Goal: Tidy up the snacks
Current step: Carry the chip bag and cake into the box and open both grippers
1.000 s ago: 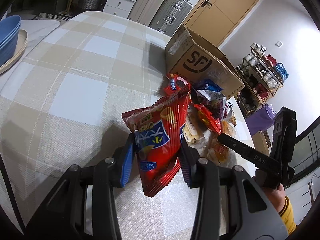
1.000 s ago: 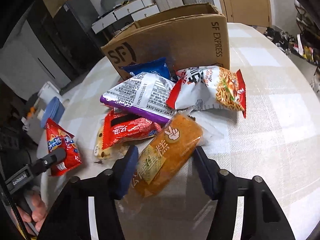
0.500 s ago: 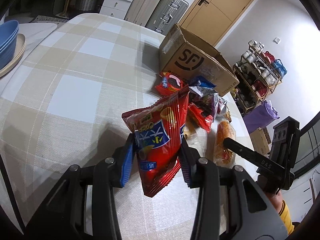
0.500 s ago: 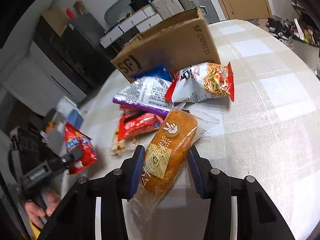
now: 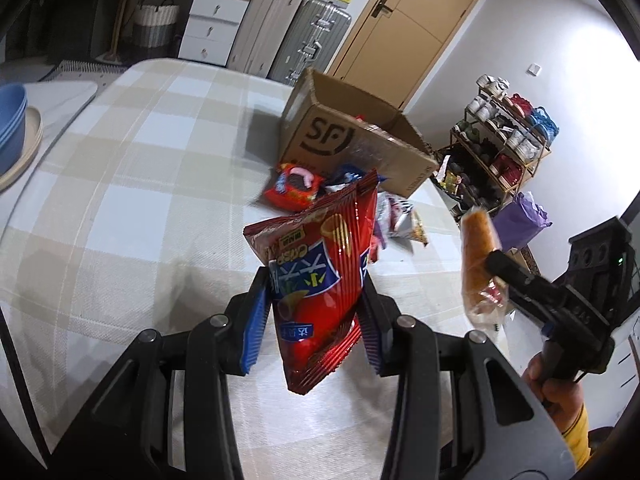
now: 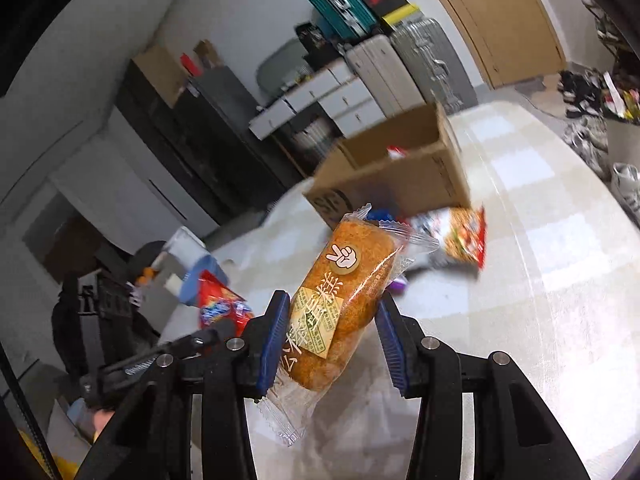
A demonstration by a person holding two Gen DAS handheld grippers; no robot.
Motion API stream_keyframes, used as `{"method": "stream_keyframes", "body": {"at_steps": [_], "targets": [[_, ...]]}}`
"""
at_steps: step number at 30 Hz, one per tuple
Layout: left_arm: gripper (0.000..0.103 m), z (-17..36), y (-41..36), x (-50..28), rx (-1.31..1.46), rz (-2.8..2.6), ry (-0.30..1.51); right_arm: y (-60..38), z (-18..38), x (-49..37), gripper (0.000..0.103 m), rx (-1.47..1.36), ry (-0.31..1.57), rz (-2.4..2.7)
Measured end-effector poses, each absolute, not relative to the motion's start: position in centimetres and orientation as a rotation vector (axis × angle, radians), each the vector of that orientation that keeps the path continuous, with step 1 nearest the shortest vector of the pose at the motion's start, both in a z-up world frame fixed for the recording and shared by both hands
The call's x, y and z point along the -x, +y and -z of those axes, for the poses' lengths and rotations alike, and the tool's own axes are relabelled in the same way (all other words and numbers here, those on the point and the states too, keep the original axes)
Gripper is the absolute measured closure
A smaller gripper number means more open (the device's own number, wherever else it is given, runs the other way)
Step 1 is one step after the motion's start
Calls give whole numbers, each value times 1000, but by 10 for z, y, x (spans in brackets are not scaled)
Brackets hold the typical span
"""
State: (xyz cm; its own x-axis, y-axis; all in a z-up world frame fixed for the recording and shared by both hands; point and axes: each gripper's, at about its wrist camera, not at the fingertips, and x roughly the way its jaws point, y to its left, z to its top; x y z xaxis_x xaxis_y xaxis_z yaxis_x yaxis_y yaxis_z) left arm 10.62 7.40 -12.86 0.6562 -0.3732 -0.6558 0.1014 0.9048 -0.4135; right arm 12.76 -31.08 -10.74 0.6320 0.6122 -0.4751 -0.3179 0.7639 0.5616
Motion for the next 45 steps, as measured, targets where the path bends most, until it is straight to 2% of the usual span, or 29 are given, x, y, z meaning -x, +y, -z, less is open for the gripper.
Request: {"method": "stream_keyframes", "body": {"at_steps": [15, 25, 33, 45], "targets": [[65, 60, 59, -117, 289, 296, 727, -306, 39, -130, 59, -411, 599, -630], [65, 26, 55, -153, 205, 260, 694, -294, 35, -176, 59, -371, 636, -604], [65, 14, 55, -201, 192, 279, 705, -293, 29, -223, 59, -362, 654, -597], [65, -27, 41, -314, 159, 274, 666, -302, 24, -313, 59, -388, 710, -572]]}}
